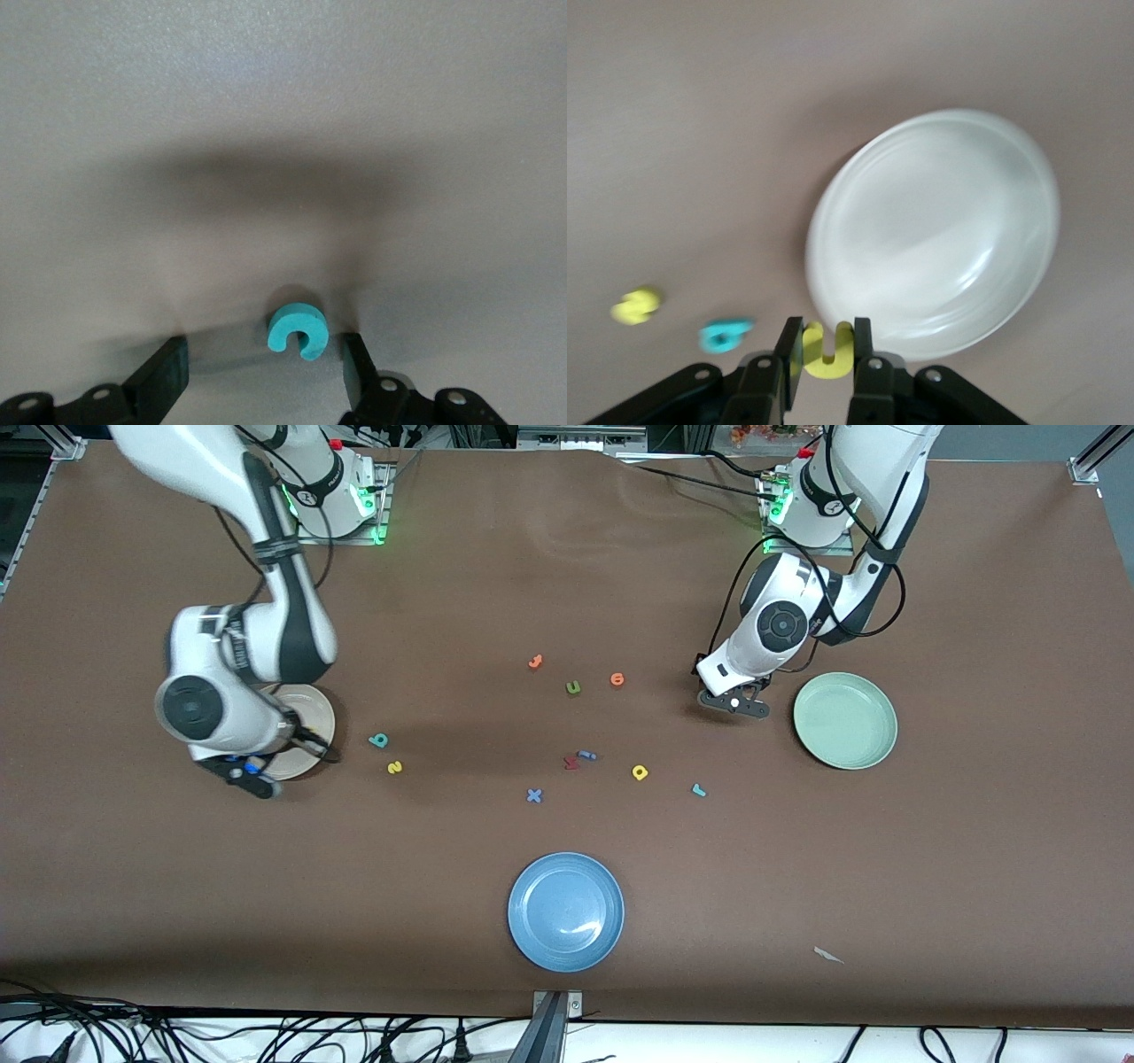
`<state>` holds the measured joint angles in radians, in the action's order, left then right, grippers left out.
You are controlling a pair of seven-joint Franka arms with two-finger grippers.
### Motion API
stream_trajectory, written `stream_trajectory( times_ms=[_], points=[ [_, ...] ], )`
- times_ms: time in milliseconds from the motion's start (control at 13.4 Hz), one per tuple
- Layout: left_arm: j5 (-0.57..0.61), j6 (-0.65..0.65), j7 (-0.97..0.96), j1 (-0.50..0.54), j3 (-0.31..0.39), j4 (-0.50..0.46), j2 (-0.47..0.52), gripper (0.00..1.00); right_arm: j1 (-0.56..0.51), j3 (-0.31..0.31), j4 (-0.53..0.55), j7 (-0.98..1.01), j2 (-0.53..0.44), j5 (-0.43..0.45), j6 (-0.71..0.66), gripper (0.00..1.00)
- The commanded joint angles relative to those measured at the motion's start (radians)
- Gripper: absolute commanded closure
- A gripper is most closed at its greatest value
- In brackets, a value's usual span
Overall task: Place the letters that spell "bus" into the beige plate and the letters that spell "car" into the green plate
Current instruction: 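Place the yellow u on the cream plate while the left gripper grasps the teal c, then place the teal c on the green plate while the right gripper grasps the teal b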
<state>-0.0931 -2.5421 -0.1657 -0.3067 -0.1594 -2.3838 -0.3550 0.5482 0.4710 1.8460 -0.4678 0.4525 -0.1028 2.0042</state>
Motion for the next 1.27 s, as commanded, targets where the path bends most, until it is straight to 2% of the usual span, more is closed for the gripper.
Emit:
stream_trajectory(
  times_ms=[0, 298, 447, 521, 596, 670, 745, 894, 1043, 1191],
  points=[
    [-0.019, -0.017, -0.005, -0.022, 0.006, 0.003, 0.002, 0.21, -0.083, 0.006, 0.021, 0.197, 0.023, -0.008, -0.007, 0.92],
    [-0.019, -0.018, -0.005, -0.029, 0.006, 0.023, -0.004, 0.22, -0.148, 0.006, 0.058, 0.352, 0.086, -0.009, 0.04, 0.91],
    [-0.017, -0.018, -0.005, -0.031, 0.006, 0.023, -0.004, 0.37, -0.154, 0.006, 0.087, 0.373, 0.104, -0.009, 0.091, 0.86],
    [-0.017, -0.018, -0.003, -0.031, 0.006, 0.024, -0.004, 0.4, -0.154, 0.006, 0.093, 0.373, 0.103, -0.009, 0.094, 0.63],
    [-0.017, -0.018, -0.003, -0.031, 0.006, 0.024, -0.004, 0.4, -0.154, 0.005, 0.093, 0.373, 0.103, -0.009, 0.093, 0.05],
    [-0.016, -0.018, -0.003, -0.031, 0.006, 0.023, -0.004, 0.41, -0.151, 0.0, 0.09, 0.362, 0.092, -0.011, 0.084, 0.01],
    [-0.016, -0.018, -0.003, -0.031, 0.006, 0.023, -0.004, 0.41, -0.137, -0.002, 0.085, 0.354, 0.081, -0.011, 0.073, 0.01],
    [-0.014, -0.018, -0.003, -0.031, 0.006, 0.023, -0.004, 0.53, -0.128, -0.017, 0.067, 0.339, 0.048, -0.011, 0.047, 0.01],
    [-0.014, -0.018, -0.003, -0.031, 0.006, 0.023, -0.004, 0.64, -0.105, -0.067, 0.018, 0.263, 0.018, -0.011, -0.03, 0.0],
    [-0.014, -0.018, -0.003, -0.031, 0.006, 0.024, -0.002, 0.72, -0.091, -0.135, -0.017, 0.236, 0.015, -0.009, -0.064, 0.0]
  ],
)
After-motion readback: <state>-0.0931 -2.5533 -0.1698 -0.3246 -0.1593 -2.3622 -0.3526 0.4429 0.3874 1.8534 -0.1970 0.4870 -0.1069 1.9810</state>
